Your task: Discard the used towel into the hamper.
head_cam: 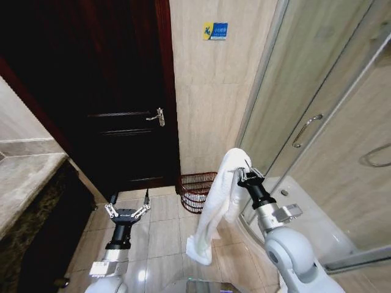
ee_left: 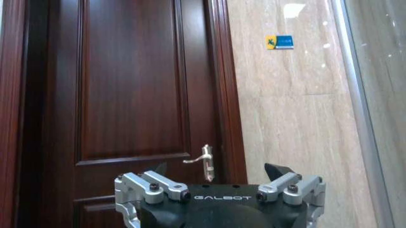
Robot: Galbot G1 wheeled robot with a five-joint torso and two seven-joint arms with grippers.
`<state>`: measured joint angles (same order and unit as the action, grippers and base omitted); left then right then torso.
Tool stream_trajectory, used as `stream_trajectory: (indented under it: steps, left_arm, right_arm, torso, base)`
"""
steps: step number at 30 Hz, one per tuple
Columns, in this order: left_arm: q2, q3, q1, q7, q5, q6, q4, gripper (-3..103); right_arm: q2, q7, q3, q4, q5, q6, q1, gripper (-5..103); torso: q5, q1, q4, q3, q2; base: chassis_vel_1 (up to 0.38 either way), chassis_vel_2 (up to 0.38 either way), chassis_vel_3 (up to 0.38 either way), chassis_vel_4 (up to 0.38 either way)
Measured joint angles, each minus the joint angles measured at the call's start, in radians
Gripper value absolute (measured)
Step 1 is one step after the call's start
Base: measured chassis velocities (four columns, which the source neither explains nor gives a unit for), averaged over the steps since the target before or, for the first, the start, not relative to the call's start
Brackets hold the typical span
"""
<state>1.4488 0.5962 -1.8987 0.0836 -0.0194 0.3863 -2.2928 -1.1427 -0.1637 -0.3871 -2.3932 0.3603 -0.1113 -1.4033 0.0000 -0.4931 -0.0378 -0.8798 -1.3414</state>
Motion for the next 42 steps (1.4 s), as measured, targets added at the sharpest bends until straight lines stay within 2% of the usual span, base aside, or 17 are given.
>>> stream_trajectory:
  steps: [10, 20, 29, 35, 42]
  left_arm:
    - [0.017, -0.029, 0.006, 0.006, 0.011, -0.016, -0.009, 100]
    - [0.028, -0.038, 0.029, 0.029, 0.009, 0.002, 0.010, 100]
    - [0.052, -0.053, 0.030, 0.047, 0.036, 0.022, 0.026, 100]
    - [0.060, -0.053, 0.026, 0.089, 0.053, 0.024, 0.023, 100]
    - [0.064, -0.005, 0.028, 0.106, 0.053, 0.035, 0.048, 100]
  right_arm:
    - [0.031, -0.020, -0.007, -0.009, 0.060, -0.015, 0.057, 5]
    - [0.005, 0.002, 0.007, -0.008, 0.058, -0.016, 0.069, 5]
    - [0.028, 0.002, -0.011, -0.010, 0.085, -0.014, 0.089, 5]
    - [0.030, -0.014, -0.011, -0.006, 0.119, -0.035, 0.114, 5]
    - [0.031, -0.109, -0.011, 0.013, 0.210, -0.112, 0.286, 5]
  torso:
    - [0.0000, -0.028, -0.0001, -0.032, -0.060]
    - [0.0000, -0.057, 0.0000, -0.067, -0.124]
    - [-0.0001, -0.067, -0.0001, -0.079, -0.146]
    - [0.0000, -0.074, -0.0003, -0.087, -0.161]
    - [0.0000, -0.075, -0.0001, -0.088, -0.163]
  base:
    - [0.000, 0.000, 0.000, 0.000]
    - [0.000, 0.000, 0.000, 0.000]
    - [0.013, 0.008, 0.009, 0.014]
    - [0.045, 0.060, 0.051, 0.062]
    - [0.004, 0.008, 0.004, 0.005]
